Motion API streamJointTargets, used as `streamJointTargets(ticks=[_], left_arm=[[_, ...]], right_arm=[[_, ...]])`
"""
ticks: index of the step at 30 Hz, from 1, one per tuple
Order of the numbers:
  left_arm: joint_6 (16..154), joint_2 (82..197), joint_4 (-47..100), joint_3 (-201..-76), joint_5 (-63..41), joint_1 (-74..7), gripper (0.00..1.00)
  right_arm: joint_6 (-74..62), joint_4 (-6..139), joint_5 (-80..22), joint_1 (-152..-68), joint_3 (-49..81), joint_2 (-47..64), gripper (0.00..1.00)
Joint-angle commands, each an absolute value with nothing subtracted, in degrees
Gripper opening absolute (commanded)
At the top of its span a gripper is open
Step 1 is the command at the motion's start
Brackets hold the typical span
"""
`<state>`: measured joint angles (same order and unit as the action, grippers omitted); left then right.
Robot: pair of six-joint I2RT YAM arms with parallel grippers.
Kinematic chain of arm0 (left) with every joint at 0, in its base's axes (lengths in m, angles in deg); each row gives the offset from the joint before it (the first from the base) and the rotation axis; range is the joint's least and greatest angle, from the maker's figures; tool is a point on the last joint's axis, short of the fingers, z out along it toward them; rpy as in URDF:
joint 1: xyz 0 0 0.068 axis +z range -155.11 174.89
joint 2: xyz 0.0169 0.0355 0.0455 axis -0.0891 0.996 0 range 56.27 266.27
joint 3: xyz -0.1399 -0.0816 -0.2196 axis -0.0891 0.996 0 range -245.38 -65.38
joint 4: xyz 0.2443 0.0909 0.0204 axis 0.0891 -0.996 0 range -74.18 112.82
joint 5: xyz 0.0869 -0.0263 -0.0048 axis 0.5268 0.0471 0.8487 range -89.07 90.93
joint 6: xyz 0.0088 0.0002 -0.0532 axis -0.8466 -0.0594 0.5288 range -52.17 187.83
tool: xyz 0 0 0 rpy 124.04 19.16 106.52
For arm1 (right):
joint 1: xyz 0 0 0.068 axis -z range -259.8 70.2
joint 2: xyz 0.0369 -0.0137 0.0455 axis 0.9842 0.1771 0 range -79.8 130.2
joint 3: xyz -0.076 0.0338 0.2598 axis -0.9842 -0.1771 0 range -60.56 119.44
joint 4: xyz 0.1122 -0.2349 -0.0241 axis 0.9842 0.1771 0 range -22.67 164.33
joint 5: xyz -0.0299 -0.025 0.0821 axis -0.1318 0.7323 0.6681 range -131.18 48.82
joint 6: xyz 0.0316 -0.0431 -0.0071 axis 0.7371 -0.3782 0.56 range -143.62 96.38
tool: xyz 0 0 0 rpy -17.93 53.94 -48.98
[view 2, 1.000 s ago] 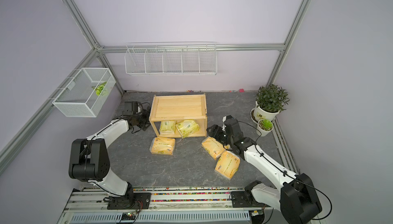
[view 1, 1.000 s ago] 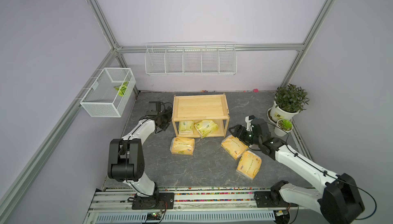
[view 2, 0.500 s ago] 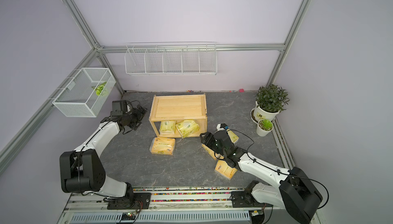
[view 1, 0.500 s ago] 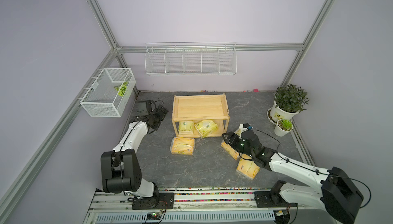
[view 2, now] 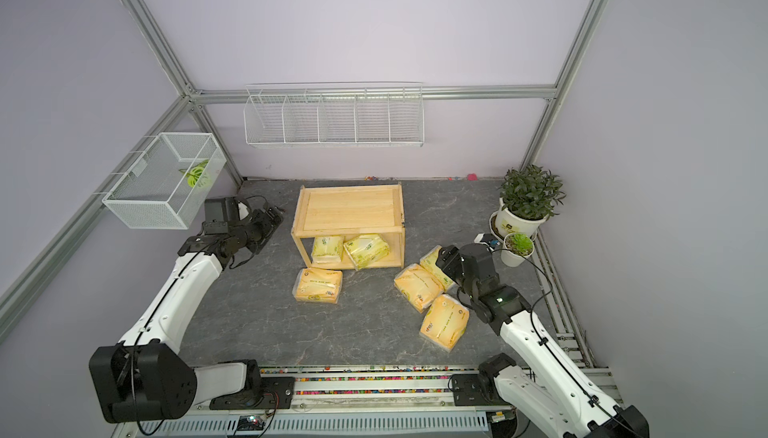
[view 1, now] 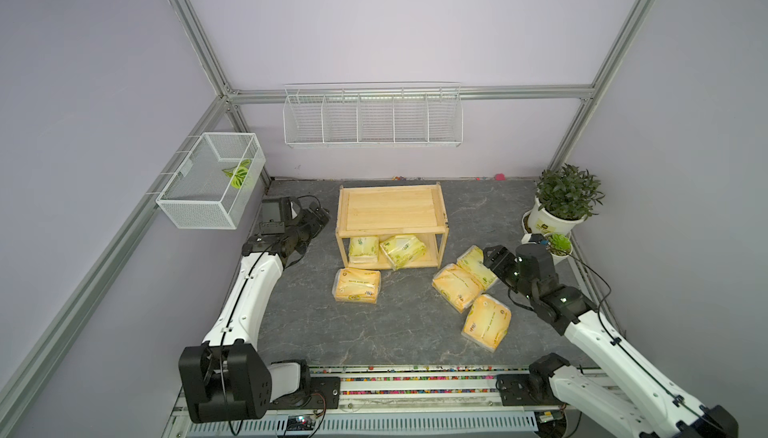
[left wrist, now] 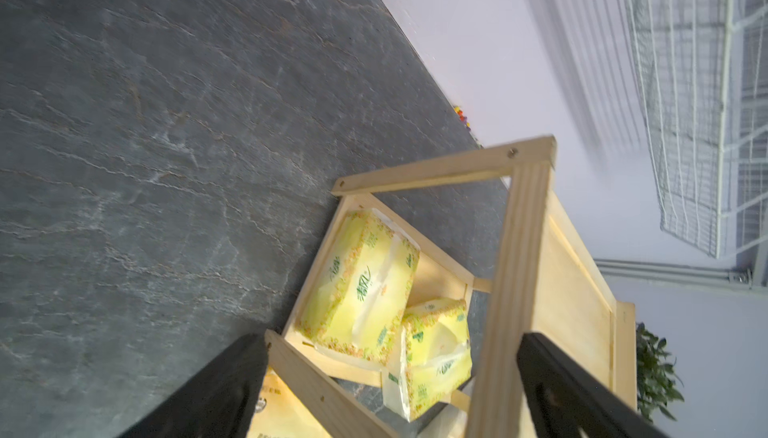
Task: Place the tissue boxes on the shelf by color
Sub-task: Move the box of tissues to the center of the board.
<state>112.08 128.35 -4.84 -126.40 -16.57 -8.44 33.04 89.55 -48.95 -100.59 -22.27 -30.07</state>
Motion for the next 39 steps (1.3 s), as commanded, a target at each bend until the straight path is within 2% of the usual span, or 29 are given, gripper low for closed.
streamJointTargets(ticks=[1,6,10,15,20,26,30,35,39], left_arm=[[110.5,124.8,-7.6,-124.5,-14.8,-13.4,1.0],[112.3,120.0,-7.7,-121.4,-12.8,-21.0,1.0],[112.5,117.9,-8.5,-120.7,-10.5,-26.2,1.0],[113.3,118.3,-7.6,-120.8,-9.6,-31.1,1.0],[113.6,120.7,-6.6,-122.2,-9.8,-33.6,1.0],[113.4,122.7,-5.5,-123.9,-10.4,-34.5,1.0],[113.2,123.4,-5.1,-124.5,-10.5,-34.6,1.0],[113.1,124.3,-4.4,-125.2,-11.4,-34.7,1.0],[113.0,124.6,-4.2,-125.2,-11.9,-34.7,1.0]], right_arm=[[27.5,98.7,-42.8,-94.6,-21.8,-28.6,0.79],[27.4,95.1,-32.1,-84.7,-24.6,-25.3,0.79],[26.0,93.9,-23.0,-84.3,-24.1,-22.9,0.78],[27.3,93.9,-19.3,-85.3,-25.6,-25.5,0.78],[28.0,97.3,-19.8,-96.7,-23.9,-27.3,0.78],[30.2,100.2,-27.9,-115.9,-22.2,-23.7,0.78],[33.2,99.4,-32.1,-125.4,-22.0,-19.5,0.78],[35.2,98.5,-35.5,-134.5,-19.9,-11.8,0.78],[35.9,98.8,-37.9,-137.0,-19.0,-6.9,0.77]])
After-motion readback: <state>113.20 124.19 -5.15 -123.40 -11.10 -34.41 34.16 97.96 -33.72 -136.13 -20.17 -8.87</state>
